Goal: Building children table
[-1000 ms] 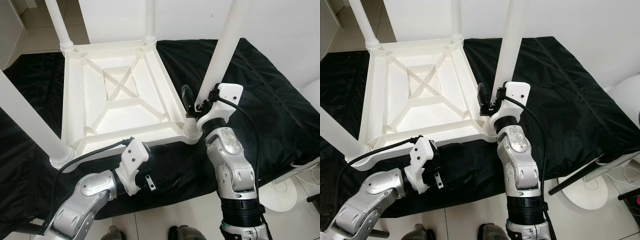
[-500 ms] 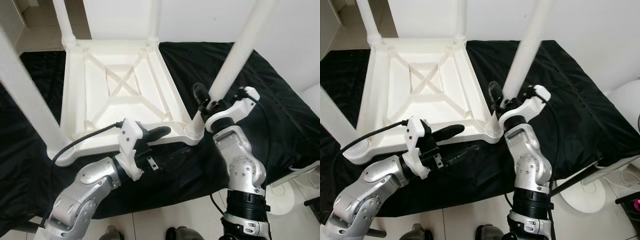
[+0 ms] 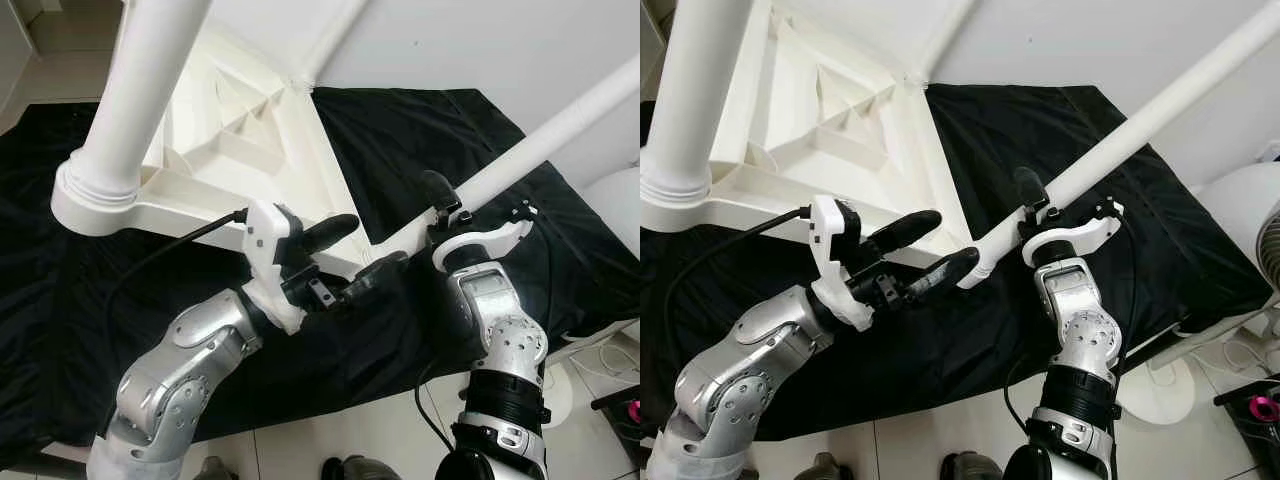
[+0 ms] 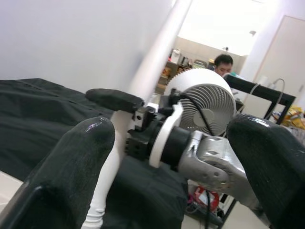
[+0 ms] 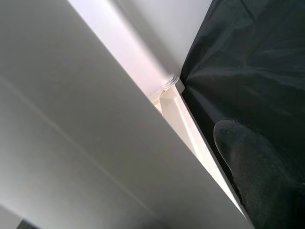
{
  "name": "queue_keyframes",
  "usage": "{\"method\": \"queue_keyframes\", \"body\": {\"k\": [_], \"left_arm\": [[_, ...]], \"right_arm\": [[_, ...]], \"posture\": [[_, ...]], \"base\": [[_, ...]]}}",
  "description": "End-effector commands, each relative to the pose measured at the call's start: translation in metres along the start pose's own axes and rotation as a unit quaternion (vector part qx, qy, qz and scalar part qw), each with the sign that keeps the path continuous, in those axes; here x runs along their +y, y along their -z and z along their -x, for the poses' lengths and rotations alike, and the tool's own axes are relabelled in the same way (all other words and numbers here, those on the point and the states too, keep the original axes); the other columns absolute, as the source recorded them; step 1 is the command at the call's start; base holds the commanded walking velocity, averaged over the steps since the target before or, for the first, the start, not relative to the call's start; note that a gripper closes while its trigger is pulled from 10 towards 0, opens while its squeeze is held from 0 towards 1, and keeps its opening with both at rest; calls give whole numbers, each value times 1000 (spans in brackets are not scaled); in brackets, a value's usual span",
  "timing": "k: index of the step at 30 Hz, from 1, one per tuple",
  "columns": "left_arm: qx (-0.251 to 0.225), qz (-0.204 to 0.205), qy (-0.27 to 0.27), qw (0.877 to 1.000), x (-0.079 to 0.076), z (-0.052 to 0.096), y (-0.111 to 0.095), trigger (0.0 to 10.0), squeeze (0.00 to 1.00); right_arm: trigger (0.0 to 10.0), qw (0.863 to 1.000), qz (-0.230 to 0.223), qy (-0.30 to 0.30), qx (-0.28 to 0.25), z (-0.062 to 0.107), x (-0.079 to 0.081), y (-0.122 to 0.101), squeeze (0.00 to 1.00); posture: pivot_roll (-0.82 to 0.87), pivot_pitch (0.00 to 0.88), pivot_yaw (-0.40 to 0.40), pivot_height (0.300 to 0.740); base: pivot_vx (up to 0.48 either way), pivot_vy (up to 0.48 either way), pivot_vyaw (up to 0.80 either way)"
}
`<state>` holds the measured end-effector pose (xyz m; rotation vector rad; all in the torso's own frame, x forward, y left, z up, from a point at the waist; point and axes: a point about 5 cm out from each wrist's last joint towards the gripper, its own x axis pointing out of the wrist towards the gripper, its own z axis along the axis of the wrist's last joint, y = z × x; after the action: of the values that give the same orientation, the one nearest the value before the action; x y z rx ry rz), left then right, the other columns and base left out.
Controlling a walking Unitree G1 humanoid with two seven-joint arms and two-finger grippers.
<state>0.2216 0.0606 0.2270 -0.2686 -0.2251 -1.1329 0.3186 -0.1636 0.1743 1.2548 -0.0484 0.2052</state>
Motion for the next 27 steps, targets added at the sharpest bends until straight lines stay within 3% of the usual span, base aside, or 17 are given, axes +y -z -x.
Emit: {"method": "queue_keyframes", "body": {"k": [1,2,3,4,5,7,8,10,11,12,13,15,20,27], "left_arm": [[6,12,37,999,-8,-6,-3,10000,0],[6,12,37,999,-8,-6,-3,10000,0],[21,37,86,995,-16,-8,0,10000,0],[21,37,86,995,-16,-8,0,10000,0],[34,62,125,990,-21,-6,3,10000,0],[34,62,125,990,-21,-6,3,10000,0],[44,85,159,983,-23,1,6,10000,0],[44,85,159,983,-23,1,6,10000,0],[62,88,176,979,-22,9,10,10000,0],[62,88,176,979,-22,9,10,10000,0],[73,93,175,977,-18,17,12,10000,0],[73,93,175,977,-18,17,12,10000,0],[107,88,156,978,-12,34,17,10000,0],[121,90,140,979,-12,37,21,10000,0]], "right_arm": [[10000,995,-92,31,27,3,-27,22,0],[10000,995,-92,31,27,3,-27,22,0],[10000,994,-103,31,34,4,-35,26,0],[10000,994,-103,31,34,4,-35,26,0],[10000,991,-120,26,46,4,-40,32,0],[10000,991,-120,26,46,4,-40,32,0],[10000,989,-133,19,56,5,-44,36,0],[10000,989,-133,19,56,5,-44,36,0],[10000,985,-160,2,61,8,-46,40,0],[10000,985,-160,2,61,8,-46,40,0],[10000,980,-187,-19,69,12,-48,44,0],[10000,980,-187,-19,69,12,-48,44,0],[10000,966,-249,-46,61,29,-66,50,0],[10000,965,-259,-18,47,39,-90,54,0]], "posture": [[-39,124,-31,740],[-39,124,-31,740],[-34,129,-36,740],[-34,129,-36,740],[-29,130,-37,740],[-29,130,-37,740],[-27,132,-36,740],[-27,132,-36,740],[-25,135,-38,740],[-25,135,-38,740],[-19,141,-32,740],[-19,141,-32,740],[-11,145,-26,740],[-3,148,-22,740]], "base": [[0,0,0],[0,0,0],[0,0,0],[0,0,0],[0,0,0],[0,0,0],[0,0,0],[0,0,0],[0,0,0],[0,0,0],[0,0,0],[0,0,0],[0,0,0],[0,0,0]]}}
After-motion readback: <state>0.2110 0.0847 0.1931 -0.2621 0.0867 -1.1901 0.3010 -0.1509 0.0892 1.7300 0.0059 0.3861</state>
